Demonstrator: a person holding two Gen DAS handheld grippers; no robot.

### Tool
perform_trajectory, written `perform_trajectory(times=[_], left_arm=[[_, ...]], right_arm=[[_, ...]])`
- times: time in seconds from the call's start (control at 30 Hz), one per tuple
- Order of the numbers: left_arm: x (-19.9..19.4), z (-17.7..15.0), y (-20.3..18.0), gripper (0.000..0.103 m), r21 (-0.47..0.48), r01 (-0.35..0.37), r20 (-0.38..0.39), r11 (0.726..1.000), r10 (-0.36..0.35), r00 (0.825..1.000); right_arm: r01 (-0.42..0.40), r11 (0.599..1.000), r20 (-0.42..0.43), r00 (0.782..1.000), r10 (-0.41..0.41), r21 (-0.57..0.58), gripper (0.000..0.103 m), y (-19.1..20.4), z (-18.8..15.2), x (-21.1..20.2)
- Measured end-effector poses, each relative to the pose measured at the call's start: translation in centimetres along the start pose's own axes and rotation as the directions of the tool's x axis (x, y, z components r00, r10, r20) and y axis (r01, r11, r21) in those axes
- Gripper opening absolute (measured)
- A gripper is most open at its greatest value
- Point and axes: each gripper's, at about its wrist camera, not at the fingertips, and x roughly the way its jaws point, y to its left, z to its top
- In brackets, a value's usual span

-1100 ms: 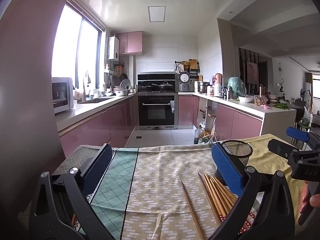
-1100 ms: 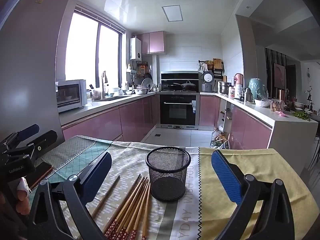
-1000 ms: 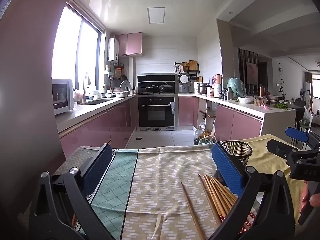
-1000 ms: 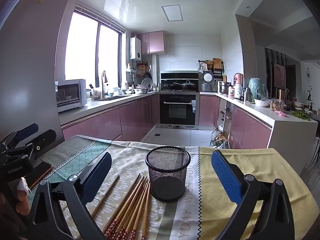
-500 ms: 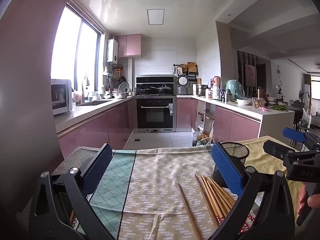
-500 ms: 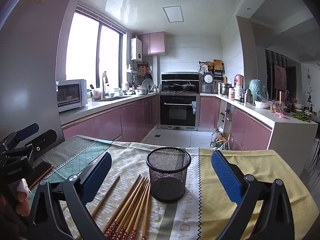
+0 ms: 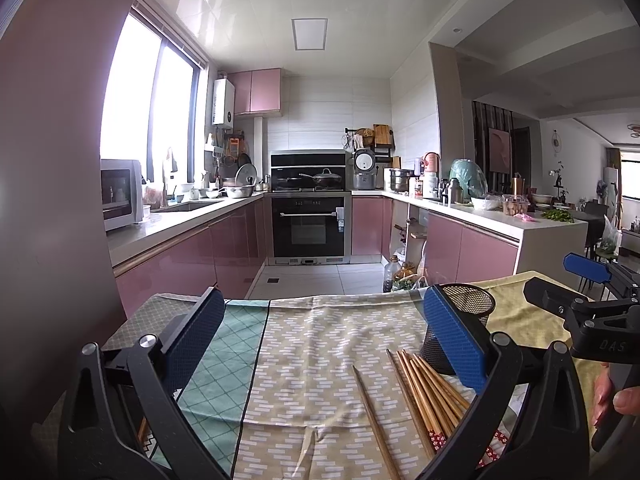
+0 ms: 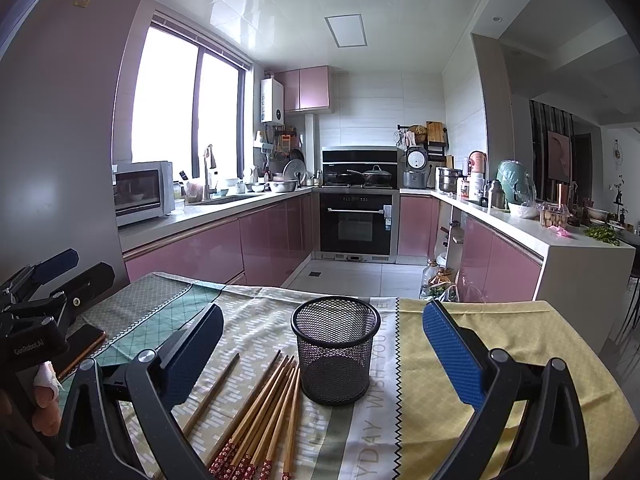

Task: Organize utensils

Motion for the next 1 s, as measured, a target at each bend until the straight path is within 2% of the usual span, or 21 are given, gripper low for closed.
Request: perform_trajectory(times=[1.0], left_arm=[[-0.16,0.10,-0.03,0.098,-0.005,0.002,0.003,1.000,-0.002,1.000]], right_arm=[[0.000,1.000,-0.009,1.000,0.000,0.006,0.097,0.10,0.09,0.02]])
